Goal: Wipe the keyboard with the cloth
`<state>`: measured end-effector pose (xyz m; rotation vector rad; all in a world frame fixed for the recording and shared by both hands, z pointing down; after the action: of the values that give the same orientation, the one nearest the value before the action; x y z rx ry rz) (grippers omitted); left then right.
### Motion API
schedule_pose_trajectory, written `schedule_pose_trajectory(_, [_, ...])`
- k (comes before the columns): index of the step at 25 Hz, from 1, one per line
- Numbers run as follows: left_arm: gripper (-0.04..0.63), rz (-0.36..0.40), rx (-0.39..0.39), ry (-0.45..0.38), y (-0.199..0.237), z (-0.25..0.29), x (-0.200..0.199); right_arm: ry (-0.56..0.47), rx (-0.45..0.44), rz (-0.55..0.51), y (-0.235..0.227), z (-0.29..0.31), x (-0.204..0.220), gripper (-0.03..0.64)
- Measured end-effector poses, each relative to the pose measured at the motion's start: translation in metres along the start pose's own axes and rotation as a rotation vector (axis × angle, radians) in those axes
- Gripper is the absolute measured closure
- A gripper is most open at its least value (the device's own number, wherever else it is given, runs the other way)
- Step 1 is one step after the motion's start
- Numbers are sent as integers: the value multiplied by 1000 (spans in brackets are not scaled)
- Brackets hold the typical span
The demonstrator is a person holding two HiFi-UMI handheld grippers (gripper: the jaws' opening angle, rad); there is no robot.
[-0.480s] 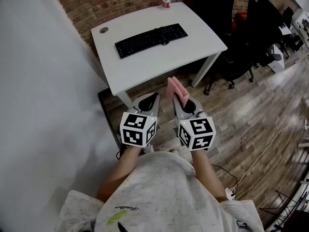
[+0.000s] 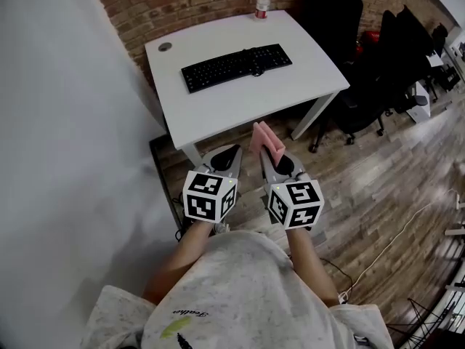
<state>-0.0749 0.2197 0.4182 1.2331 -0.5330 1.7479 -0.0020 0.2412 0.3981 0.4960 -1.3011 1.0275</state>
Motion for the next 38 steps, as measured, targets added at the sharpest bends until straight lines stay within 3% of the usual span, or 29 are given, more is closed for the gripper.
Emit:
schedule_pose_trajectory(16, [600, -57, -59, -14, 78, 6, -2, 45, -77, -45, 28, 80, -7, 592])
schedule_pose_trajectory(24, [598, -65, -103, -3, 100, 34, -5, 57, -133, -48, 11, 117, -10, 592])
schedule_pose_trajectory(38, [598, -190, -310, 40, 157, 114, -16, 176, -410, -124, -36, 230, -9, 592])
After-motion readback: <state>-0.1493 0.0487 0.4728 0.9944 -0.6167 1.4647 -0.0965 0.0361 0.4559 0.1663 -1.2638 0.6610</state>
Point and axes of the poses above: the fingertips, and each gripper's own axes: z forward along the fingers, y to its left, x out of its underside, the point moved 2 cm from there along -z, backward along the fingers, and after that the axes turned 15 degrees about -x, right-handed, at the moved point
